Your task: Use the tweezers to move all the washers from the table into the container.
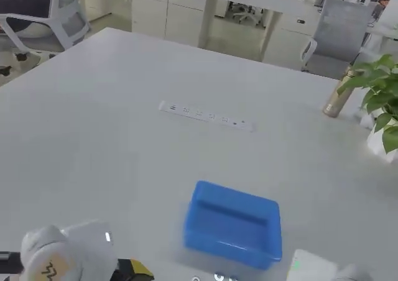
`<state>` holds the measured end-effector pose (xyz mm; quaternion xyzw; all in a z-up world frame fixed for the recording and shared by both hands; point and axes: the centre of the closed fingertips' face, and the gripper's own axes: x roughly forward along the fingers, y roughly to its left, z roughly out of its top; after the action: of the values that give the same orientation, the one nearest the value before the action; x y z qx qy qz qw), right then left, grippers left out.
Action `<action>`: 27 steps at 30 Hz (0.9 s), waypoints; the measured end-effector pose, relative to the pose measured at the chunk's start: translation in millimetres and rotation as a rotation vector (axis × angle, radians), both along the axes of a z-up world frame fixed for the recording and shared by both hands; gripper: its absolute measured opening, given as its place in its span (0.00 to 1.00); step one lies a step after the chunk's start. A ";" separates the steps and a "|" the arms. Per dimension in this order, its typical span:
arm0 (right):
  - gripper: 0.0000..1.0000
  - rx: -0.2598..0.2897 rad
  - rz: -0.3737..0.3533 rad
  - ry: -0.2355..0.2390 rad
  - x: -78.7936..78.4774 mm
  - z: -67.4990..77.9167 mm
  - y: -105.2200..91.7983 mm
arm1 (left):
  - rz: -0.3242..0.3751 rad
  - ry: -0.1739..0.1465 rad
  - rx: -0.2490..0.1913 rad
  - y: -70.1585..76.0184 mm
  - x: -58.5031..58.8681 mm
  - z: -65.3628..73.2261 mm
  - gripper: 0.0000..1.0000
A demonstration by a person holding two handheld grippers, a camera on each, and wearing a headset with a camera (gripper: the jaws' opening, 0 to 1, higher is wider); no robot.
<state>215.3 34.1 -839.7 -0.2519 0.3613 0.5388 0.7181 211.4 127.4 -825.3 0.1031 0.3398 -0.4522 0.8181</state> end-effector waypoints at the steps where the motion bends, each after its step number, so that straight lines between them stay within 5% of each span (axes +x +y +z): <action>1: 0.15 -0.024 0.021 -0.012 0.2 -3.0 -1.5 | -0.029 0.016 0.011 -2.4 -0.5 -5.1 0.21; 2: 0.15 -0.036 0.029 -0.027 0.0 -2.3 -1.5 | -0.055 0.029 0.031 -3.2 -1.9 -9.2 0.19; 5: 0.15 -0.035 0.024 -0.022 -1.1 -2.0 -0.4 | -0.121 0.000 0.112 -4.9 0.5 -16.2 0.12; 9: 0.14 -0.040 0.020 -0.013 -0.4 -5.2 5.5 | -0.162 0.003 0.122 -17.5 1.7 -19.8 0.11; 13: 0.15 -0.065 0.056 -0.029 -0.7 -5.8 9.1 | -0.270 -0.015 0.251 -19.1 -4.4 -34.8 0.06; 17: 0.16 -0.075 0.056 -0.043 1.2 -6.1 5.2 | -0.278 -0.010 0.278 -22.6 -6.5 -38.2 0.03; 19: 0.18 -0.072 0.051 -0.046 1.4 -6.3 1.5 | -0.292 -0.021 0.314 -20.0 -7.3 -41.0 0.01; 20: 0.18 -0.072 0.052 -0.047 1.1 -6.3 0.6 | -0.300 -0.053 0.296 -23.4 -4.2 -37.5 0.00; 21: 0.18 -0.072 0.053 -0.048 0.3 -6.5 -0.2 | -0.284 -0.024 0.298 -21.5 -6.0 -39.3 0.00; 24: 0.18 -0.073 0.054 -0.054 -2.0 -6.6 -2.7 | -0.285 -0.029 0.294 -22.1 -5.6 -38.5 0.00; 27: 0.18 -0.057 0.048 -0.062 -2.8 -4.9 -2.0 | -0.303 -0.079 0.309 -22.9 -6.1 -33.0 0.00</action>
<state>212.5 32.1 -844.6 -0.2975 0.3479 0.5372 0.7085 205.3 104.4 -858.3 0.2949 0.3534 -0.5081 0.7280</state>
